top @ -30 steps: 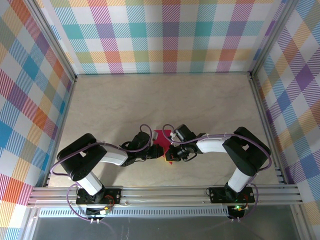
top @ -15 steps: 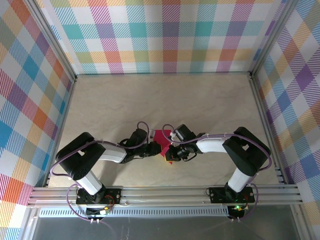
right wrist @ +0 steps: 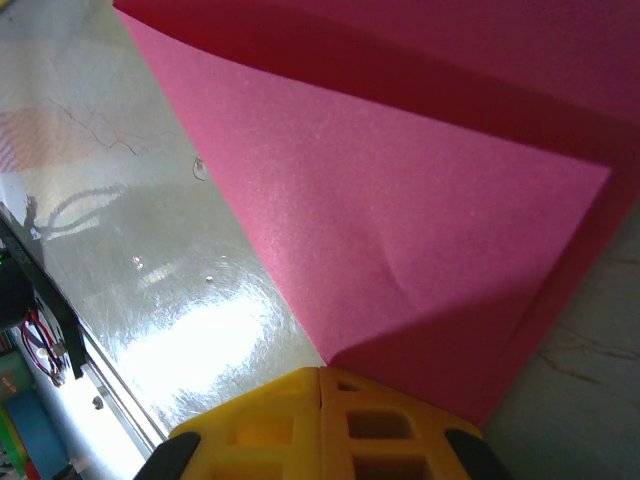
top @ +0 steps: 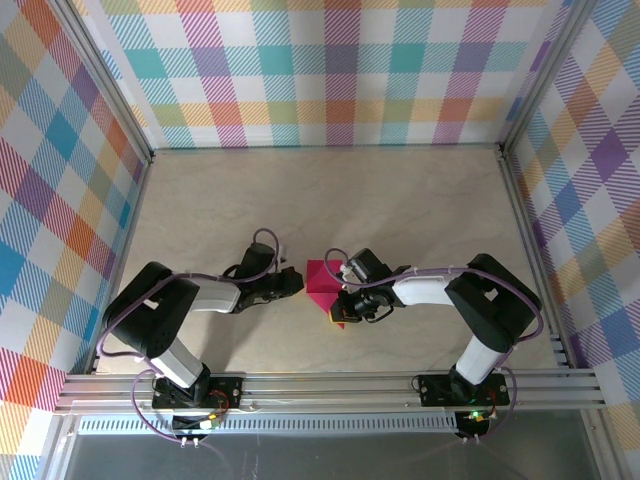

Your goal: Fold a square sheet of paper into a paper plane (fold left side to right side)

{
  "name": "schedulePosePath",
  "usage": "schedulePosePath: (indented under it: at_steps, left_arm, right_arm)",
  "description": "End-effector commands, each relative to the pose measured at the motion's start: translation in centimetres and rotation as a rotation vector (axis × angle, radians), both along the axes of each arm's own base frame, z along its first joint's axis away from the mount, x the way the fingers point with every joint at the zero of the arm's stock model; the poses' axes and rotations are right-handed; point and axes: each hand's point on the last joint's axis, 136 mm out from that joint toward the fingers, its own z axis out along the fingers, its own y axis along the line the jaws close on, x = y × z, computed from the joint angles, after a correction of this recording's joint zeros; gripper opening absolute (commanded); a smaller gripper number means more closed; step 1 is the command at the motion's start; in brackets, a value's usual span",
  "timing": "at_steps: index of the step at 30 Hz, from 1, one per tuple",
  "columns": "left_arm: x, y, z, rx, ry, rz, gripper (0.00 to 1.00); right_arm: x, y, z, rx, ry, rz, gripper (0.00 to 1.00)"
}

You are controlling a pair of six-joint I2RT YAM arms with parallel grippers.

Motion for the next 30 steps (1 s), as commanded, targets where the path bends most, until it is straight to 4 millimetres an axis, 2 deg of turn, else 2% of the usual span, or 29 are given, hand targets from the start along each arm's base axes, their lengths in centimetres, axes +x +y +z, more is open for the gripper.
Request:
schedulePosePath:
  at_steps: [1,3,5,9,12,20,30]
  left_arm:
    - [0.3,1.1,2.1,0.045,-0.058,-0.001,0.05]
    - [-0.3,0.9,3.3,0.024,-0.075,-0.029,0.05]
    - [-1.6,-0.4,4.4,-0.031,-0.081,-0.113,0.06]
    - [-4.1,-2.4,4.7,-0.049,-0.072,-0.215,0.05]
    - [-5.1,-3.8,4.6,-0.060,-0.068,-0.267,0.04]
    - [-5.5,-6.1,3.6,-0.055,-0.045,-0.337,0.01]
    - [-4.8,-5.7,1.3,0.021,-0.016,-0.313,0.00]
  right_arm:
    - [-2.1,-4.3,-3.9,-0.215,0.082,-0.034,0.00]
    - [-2.1,-4.2,-3.8,-0.211,0.078,-0.035,0.00]
    - [-1.9,-4.1,-3.6,-0.207,0.068,-0.036,0.00]
    - [-1.6,-3.9,-3.4,-0.202,0.059,-0.039,0.00]
    - [-1.5,-3.9,-3.4,-0.203,0.057,-0.039,0.00]
    - [-1.6,-3.9,-3.6,-0.212,0.067,-0.036,0.00]
    - [-1.5,-3.6,-3.3,-0.202,0.068,-0.030,0.00]
